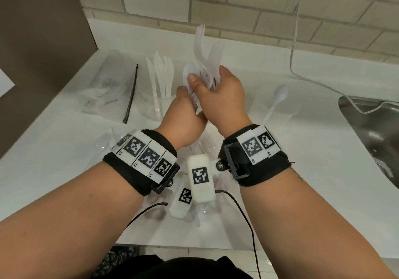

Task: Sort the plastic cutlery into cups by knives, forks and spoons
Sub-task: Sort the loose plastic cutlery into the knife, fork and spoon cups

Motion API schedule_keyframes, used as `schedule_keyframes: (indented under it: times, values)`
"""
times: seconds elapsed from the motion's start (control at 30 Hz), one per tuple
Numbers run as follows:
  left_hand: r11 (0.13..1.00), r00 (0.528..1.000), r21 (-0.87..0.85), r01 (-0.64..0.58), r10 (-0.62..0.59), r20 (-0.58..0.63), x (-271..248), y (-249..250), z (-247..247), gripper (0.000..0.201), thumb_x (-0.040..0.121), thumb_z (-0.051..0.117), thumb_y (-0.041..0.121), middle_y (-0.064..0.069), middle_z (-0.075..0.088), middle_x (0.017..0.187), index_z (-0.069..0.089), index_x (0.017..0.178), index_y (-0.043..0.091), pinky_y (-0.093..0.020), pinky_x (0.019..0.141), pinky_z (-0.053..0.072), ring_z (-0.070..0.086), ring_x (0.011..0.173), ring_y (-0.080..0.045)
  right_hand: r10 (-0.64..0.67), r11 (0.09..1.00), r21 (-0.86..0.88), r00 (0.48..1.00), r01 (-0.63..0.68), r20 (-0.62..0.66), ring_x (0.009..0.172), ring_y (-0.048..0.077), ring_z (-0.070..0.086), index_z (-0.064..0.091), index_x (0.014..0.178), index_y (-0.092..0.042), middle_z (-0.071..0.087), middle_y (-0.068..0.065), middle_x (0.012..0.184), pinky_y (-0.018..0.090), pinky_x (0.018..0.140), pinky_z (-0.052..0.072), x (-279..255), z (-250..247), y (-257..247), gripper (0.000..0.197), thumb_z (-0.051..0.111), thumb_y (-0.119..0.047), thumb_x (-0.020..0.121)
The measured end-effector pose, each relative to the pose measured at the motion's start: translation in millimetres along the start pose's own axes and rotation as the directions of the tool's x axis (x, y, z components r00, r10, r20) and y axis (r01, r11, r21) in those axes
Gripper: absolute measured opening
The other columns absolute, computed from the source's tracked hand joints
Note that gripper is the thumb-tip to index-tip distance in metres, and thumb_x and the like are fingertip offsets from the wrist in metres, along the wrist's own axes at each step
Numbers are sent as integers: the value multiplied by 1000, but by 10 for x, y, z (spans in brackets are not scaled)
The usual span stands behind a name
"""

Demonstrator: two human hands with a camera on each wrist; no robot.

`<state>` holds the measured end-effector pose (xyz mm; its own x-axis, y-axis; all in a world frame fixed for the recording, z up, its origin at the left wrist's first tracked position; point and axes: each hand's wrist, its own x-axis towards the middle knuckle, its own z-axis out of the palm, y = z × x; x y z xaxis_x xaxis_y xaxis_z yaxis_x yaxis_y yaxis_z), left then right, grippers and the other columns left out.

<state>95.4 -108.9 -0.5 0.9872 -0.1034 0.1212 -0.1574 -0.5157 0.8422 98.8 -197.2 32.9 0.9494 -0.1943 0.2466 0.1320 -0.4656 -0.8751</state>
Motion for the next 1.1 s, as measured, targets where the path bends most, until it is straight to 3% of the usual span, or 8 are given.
schedule_keyframes:
  times: [0.1,0.2,0.37,0.63,0.73,0.9,1.0,1.1]
  values:
    - [1000,1000,-9,25,-25,13,-29,41,-23,46,85,68,24,-1,53,87,35,114,9,-28,60,47,54,73,-13,-46,999,-31,997,44,-68,89,28,64,61,103,0,69,14,92,41,84,51,22,-25,11,30,57,-28,93]
    - [998,1000,-50,29,-28,9,-41,39,-37,45,84,69,28,3,53,88,36,111,13,-22,58,45,54,74,-10,-66,998,-12,988,65,-138,81,27,64,59,107,0,67,13,85,36,77,50,35,-51,-8,28,52,-24,96]
    - [990,998,-140,36,-29,49,-59,11,-56,63,77,73,44,-1,61,113,44,124,14,-36,85,53,60,100,-16,-108,988,76,960,131,-257,77,23,67,55,95,-13,66,4,79,37,72,54,151,-161,-12,8,51,-20,95]
    - [941,991,-317,120,-130,-12,2,-158,-108,19,94,52,34,5,44,67,47,97,16,-35,64,40,42,54,-12,-146,899,275,823,342,-548,95,27,67,54,106,-25,68,5,101,49,83,55,555,-584,-122,14,51,-24,92]
    - [929,988,-346,132,-152,-32,16,-190,-141,18,93,49,38,4,39,66,44,87,22,-36,64,37,37,53,-14,-168,894,278,838,351,-519,93,26,67,52,110,-25,66,3,102,49,81,56,634,-518,-73,16,50,-25,94]
    - [921,987,-362,141,-160,-21,21,-219,-167,20,93,49,39,5,39,67,42,81,25,-34,59,37,36,52,-14,-142,902,316,894,293,-425,59,23,66,48,112,-20,60,-8,100,37,60,60,768,-283,111,19,50,-8,97]
    - [918,984,-366,154,-175,-23,9,-230,-183,22,93,49,39,5,36,64,40,79,26,-31,55,35,34,49,-13,-130,924,284,909,256,-397,58,1,60,53,116,-9,61,4,103,32,62,59,871,-172,222,20,49,-5,96]
    - [912,981,-373,169,-192,-24,-14,-228,-209,20,96,46,37,5,37,66,43,87,20,-33,59,38,35,51,-12,-55,945,298,961,137,-270,66,10,60,55,118,-7,62,6,99,28,63,57,939,-91,363,25,47,-2,94]
